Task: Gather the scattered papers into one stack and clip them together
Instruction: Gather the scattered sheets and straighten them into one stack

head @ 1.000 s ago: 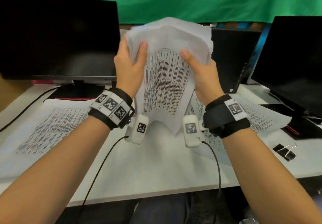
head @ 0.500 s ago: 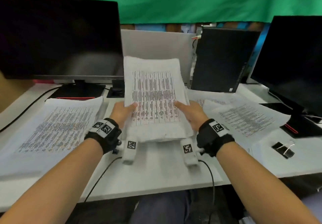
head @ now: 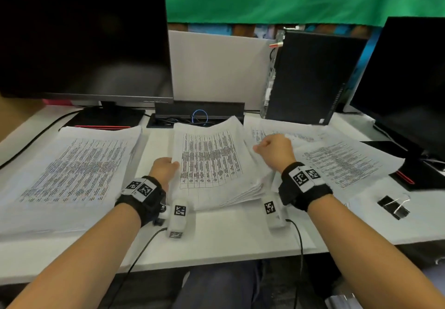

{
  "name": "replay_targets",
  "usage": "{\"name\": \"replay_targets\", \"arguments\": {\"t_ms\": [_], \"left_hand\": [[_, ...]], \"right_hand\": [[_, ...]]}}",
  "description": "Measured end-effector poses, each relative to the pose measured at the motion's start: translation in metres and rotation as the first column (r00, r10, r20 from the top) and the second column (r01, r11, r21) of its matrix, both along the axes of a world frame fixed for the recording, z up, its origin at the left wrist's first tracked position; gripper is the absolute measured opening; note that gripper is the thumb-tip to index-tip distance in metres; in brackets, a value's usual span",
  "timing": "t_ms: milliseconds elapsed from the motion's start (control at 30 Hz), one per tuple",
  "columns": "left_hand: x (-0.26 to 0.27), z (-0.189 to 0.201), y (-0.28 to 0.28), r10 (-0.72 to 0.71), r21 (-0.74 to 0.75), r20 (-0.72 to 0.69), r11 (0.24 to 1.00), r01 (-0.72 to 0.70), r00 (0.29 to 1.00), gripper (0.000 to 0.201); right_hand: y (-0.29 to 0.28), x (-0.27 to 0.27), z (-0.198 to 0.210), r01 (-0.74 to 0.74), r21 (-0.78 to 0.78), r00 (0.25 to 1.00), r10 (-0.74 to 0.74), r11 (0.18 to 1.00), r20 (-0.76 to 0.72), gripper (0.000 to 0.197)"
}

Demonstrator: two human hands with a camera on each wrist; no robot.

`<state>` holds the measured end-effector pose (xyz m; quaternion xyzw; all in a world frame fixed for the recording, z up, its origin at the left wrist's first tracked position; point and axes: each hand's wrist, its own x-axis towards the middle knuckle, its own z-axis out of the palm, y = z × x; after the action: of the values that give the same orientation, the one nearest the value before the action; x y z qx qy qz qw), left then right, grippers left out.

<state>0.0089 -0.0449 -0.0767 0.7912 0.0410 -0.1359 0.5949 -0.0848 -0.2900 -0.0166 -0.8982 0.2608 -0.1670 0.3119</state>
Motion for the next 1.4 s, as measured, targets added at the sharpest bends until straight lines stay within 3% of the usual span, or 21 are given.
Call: {"name": "replay_targets", "arguments": {"t_ms": [133,233,300,367,467,533,600,700,767,833,1000,1100,1167,1300,1367,1400], "left_hand": [[0.006,-0.008,0.0,0.03,0.022,0.008,0.999,-0.03,1.0,0.012],[0.007,-0.012,-0.002,0.018,0.053,0.025,0.998,-0.019,1.0,0.015],[0.008,-0.013,-0.003,0.028,0.057,0.017,0.998,-0.029,0.999,0.022],[0.008,-0.012,-0.004,0.044,0.063,-0.005,0.997,-0.044,0.999,0.032],[0.007,-0.011,-0.004,0.048,0.026,-0.028,0.999,-0.048,0.998,0.026],[0.005,-0.005,-0.003,0.033,-0.014,-0.047,0.999,-0.033,0.998,0.033],[0.004,-0.004,0.001,-0.008,-0.069,-0.057,0.998,0.004,0.998,0.035],[0.004,-0.002,0.008,-0.056,-0.13,-0.107,0.991,0.042,0.993,0.034],[0.006,-0.003,0.01,-0.069,-0.132,-0.148,0.99,0.049,0.987,0.024],[0.002,0.001,0.009,-0.071,-0.123,-0.15,0.991,0.053,0.986,0.016],[0.002,0.002,0.006,-0.031,-0.098,-0.106,0.995,0.02,0.994,0.024],[-0.005,0.009,0.0,-0.06,-0.038,-0.093,0.998,0.057,0.994,0.049],[-0.009,0.012,-0.003,-0.128,0.037,0.008,0.991,0.128,0.992,0.041],[-0.014,0.018,0.004,-0.164,-0.018,0.148,0.986,0.169,0.975,0.026],[-0.019,0.032,0.008,-0.164,-0.118,0.204,0.975,0.19,0.965,0.029],[-0.022,0.041,0.009,-0.164,-0.156,0.248,0.966,0.206,0.955,0.031]], "right_hand": [[-0.018,-0.003,0.04,0.185,-0.12,0.945,-0.143,0.975,0.295,0.015],[-0.026,-0.008,0.072,0.292,-0.096,0.782,-0.18,0.952,0.596,0.013],[-0.031,-0.009,0.083,0.283,0.0,0.704,-0.208,0.959,0.679,0.02],[-0.036,0.0,0.08,0.233,0.136,0.731,-0.266,0.963,0.629,0.03],[-0.031,0.015,0.048,0.137,0.299,0.894,-0.247,0.944,0.373,0.025],[-0.019,0.017,0.015,0.033,0.49,0.965,-0.155,0.871,0.211,0.014],[-0.004,0.014,-0.012,-0.017,0.606,0.993,-0.059,0.795,0.105,0.019],[0.012,0.01,-0.035,-0.03,0.567,0.998,0.06,0.823,-0.034,0.021],[0.013,0.007,-0.047,-0.021,0.527,0.986,0.105,0.85,-0.13,0.026],[0.014,0.003,-0.053,-0.012,0.515,0.983,0.103,0.857,-0.15,0.023],[0.017,-0.005,-0.047,-0.015,0.429,0.978,0.102,0.903,-0.181,0.031],[0.017,-0.006,-0.045,-0.018,0.431,0.977,0.108,0.902,-0.185,0.024],[0.016,-0.009,-0.043,-0.053,0.413,0.964,0.155,0.909,-0.216,0.022],[0.01,-0.013,-0.032,-0.103,0.444,0.965,0.198,0.89,-0.173,0.017],[0.008,-0.015,-0.021,-0.113,0.573,0.975,0.201,0.812,-0.094,0.058],[0.01,-0.017,-0.014,-0.158,0.687,0.974,0.227,0.709,-0.011,0.064]]}}
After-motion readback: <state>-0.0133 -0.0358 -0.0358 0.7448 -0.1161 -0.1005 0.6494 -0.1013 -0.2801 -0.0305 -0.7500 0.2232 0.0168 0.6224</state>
